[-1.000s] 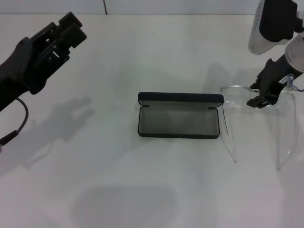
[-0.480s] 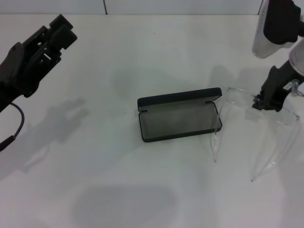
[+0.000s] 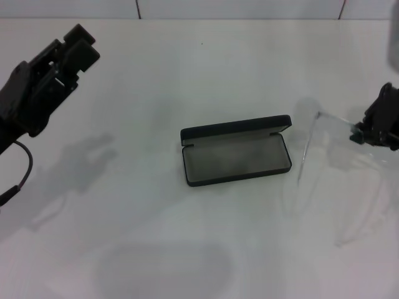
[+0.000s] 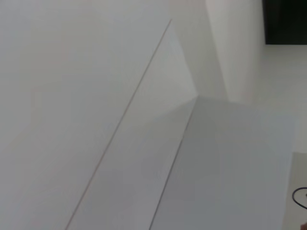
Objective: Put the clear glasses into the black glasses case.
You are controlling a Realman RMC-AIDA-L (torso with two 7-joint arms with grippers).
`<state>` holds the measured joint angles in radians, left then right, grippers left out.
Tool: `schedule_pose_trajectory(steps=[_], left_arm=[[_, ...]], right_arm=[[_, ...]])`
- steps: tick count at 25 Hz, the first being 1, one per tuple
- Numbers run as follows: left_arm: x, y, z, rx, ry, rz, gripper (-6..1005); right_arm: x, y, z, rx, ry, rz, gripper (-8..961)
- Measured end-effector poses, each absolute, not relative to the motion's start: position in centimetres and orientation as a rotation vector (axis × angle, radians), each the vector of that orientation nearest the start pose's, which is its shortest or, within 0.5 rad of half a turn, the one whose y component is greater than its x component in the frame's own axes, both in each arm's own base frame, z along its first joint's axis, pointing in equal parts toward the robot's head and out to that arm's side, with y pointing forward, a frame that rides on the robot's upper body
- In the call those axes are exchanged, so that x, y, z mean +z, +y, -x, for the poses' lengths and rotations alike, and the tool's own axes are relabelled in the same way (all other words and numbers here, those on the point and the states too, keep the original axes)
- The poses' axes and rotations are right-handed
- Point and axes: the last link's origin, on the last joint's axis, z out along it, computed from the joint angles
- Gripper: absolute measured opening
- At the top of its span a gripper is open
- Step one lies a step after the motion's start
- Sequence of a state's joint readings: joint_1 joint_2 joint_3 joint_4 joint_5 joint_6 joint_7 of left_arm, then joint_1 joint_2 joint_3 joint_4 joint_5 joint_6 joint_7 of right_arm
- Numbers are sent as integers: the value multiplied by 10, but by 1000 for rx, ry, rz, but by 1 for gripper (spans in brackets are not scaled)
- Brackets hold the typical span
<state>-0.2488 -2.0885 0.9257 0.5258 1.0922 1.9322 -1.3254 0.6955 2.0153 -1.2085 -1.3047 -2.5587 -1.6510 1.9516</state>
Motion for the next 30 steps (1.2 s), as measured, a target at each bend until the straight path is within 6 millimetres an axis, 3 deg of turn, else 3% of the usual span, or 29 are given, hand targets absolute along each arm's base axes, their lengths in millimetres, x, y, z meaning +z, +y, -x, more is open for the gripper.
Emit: schedule_pose_trajectory(steps=[1,2,7,11,13,17,20,30], left_arm=[[47,248,253,-1762,-560,2186,386],[47,248,251,-1768,-550,2194,384],[41,247,237,-1816,-482,2283,379],[32,249,221,-1850,-398,2388,375],[28,251,214,-1861,-381,2426,316],[20,254,203,-1873,-349,2503,197],[17,255,199,-1877,-337,2530,176],[12,254,201,-1873,-365,2533,86]], right_arm=[[56,367,-165,-367,207,2826,97],[56,367,-165,-367,207,2826,97],[78,347,-140,108,129,2844,83],[69,341,-134,338,75,2885,62],[58,342,-131,462,57,2919,59],[41,349,-127,645,52,2963,56],[28,354,-126,747,58,2998,56],[13,355,-118,877,31,3044,55]])
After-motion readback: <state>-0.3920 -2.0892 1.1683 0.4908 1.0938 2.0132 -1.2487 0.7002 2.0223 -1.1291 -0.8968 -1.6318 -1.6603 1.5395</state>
